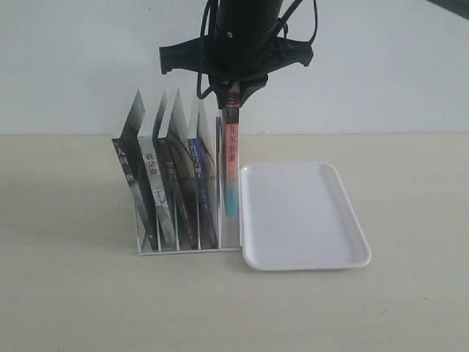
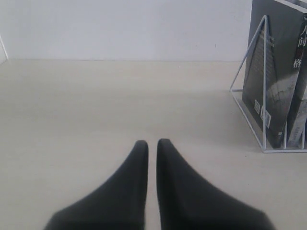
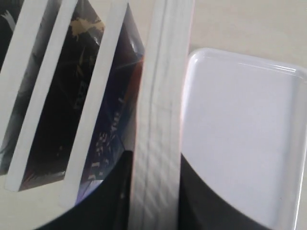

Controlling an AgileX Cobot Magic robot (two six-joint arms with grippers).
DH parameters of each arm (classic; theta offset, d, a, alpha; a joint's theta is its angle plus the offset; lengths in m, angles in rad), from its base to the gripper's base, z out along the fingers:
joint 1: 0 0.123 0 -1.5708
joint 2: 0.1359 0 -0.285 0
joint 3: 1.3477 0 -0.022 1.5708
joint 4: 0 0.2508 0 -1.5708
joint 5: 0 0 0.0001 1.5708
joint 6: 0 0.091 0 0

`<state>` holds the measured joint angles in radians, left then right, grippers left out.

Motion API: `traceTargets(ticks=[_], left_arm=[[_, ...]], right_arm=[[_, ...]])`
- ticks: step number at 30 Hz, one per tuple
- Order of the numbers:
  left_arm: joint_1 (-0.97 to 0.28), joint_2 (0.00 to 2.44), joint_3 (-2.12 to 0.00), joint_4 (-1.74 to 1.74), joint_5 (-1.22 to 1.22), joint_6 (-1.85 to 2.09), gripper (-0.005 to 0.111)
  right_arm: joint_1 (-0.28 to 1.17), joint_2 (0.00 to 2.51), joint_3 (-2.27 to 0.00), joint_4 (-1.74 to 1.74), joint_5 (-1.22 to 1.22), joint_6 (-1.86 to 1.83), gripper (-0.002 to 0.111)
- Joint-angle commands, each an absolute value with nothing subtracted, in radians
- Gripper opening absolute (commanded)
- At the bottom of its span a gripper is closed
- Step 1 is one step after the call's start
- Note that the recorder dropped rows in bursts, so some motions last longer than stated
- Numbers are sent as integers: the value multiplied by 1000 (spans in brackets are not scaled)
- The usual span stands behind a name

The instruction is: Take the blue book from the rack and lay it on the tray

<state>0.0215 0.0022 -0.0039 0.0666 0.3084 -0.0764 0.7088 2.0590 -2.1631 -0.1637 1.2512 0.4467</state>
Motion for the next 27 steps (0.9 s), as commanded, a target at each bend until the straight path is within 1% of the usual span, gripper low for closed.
traceTargets(ticks=[1,27], left_arm=[[13,0,0,69,305,-74,6],[13,0,0,69,305,-74,6]], right_arm=[[708,2046,-2179,-166,1221,434,0],[708,2058,-2175,-195,1221,425,0]])
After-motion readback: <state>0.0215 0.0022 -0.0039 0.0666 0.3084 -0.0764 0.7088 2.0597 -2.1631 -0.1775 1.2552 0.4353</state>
